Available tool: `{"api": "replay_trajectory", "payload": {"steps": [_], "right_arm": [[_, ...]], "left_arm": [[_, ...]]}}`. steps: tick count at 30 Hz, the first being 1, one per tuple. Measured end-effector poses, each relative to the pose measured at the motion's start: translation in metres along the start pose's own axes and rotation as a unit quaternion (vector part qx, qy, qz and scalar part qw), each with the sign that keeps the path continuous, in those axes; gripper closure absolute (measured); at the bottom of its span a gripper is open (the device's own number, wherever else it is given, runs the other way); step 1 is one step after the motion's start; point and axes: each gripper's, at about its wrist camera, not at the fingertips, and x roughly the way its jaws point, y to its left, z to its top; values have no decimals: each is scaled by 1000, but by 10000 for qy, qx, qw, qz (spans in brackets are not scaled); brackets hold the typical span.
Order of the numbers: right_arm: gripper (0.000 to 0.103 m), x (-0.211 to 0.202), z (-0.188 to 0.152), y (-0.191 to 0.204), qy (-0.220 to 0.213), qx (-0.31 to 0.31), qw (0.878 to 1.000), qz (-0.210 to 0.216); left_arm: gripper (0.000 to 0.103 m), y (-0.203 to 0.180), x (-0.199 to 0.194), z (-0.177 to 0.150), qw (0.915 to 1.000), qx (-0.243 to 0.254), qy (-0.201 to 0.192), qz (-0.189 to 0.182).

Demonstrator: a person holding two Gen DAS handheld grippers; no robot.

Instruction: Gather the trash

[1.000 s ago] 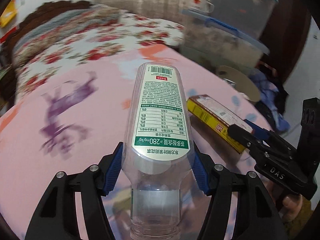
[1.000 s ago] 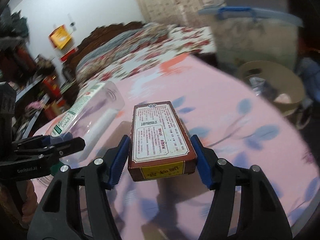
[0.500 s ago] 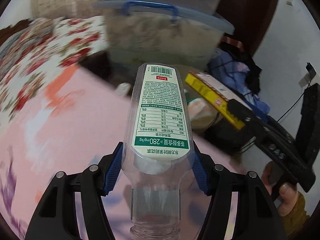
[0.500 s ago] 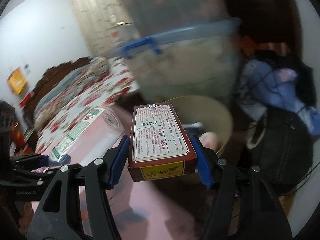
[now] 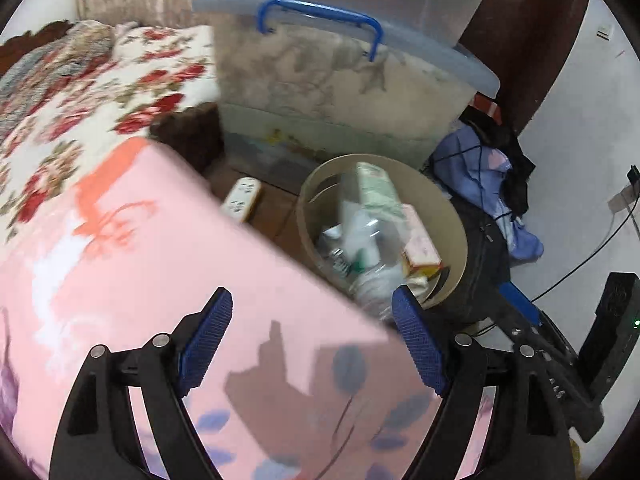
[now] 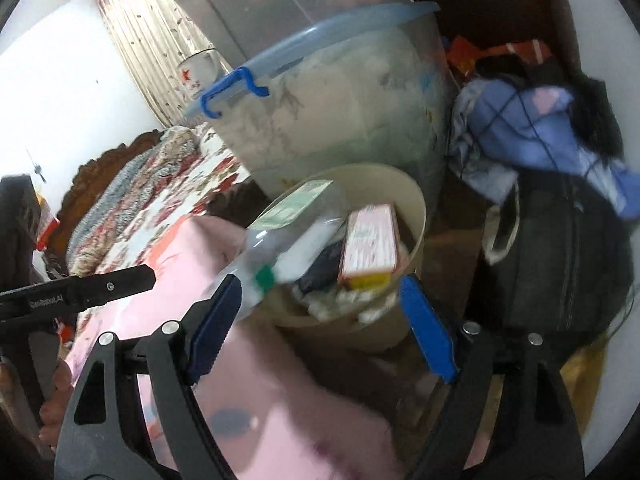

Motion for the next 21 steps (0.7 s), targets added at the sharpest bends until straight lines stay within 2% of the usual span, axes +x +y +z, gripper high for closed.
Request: {"api": "replay_trajectory", "payload": {"steps": [5,13,21], "right_arm": [[21,-32,-39,25,-19,62,9998,179],[20,-60,-85,69,172,-159,9990,381],[15,-85,-100,96,202,-291,9984,433]], "left_arm": [[23,12,-42,-49,9983,-29,-321,483],[18,26,-99,-116,9930,-160,-644,981],[14,39,-146,-160,9883,-353,-969,1125]]}}
